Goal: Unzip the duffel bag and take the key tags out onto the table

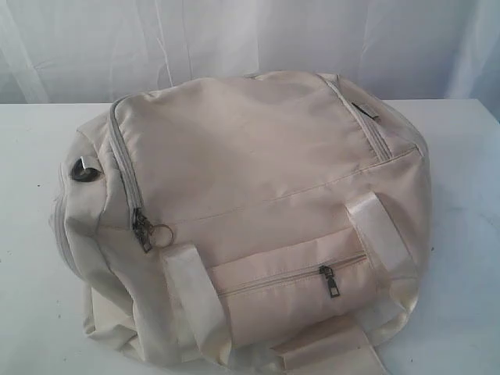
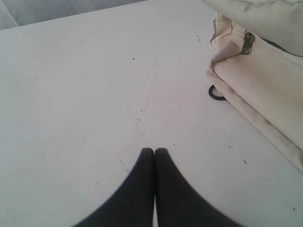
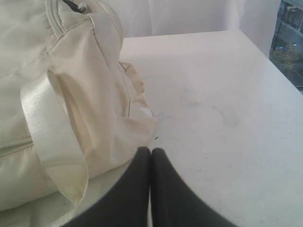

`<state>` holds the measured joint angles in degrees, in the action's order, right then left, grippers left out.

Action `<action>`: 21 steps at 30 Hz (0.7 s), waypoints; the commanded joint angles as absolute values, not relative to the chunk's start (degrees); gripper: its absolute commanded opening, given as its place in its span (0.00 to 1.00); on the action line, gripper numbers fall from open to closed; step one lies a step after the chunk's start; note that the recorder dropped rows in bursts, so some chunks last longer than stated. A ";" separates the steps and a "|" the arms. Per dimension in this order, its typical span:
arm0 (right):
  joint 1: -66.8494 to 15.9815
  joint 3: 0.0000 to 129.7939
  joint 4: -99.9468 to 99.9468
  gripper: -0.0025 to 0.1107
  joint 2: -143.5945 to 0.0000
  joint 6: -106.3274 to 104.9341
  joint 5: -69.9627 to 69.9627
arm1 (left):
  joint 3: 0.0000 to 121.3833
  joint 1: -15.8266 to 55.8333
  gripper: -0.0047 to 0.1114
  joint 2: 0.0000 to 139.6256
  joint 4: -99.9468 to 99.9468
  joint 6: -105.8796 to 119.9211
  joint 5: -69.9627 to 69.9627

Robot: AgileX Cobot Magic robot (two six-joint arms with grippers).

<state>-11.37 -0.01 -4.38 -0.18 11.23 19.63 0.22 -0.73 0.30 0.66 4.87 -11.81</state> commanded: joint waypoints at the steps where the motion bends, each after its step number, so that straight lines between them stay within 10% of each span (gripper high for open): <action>1: -11.40 0.00 -4.51 0.02 0.00 11.25 19.29 | 0.00 -0.37 0.04 0.00 1.47 4.79 -11.58; 21: -11.40 0.00 -4.51 0.02 0.00 10.30 17.62 | 0.00 -0.37 0.04 0.00 0.81 4.93 -5.44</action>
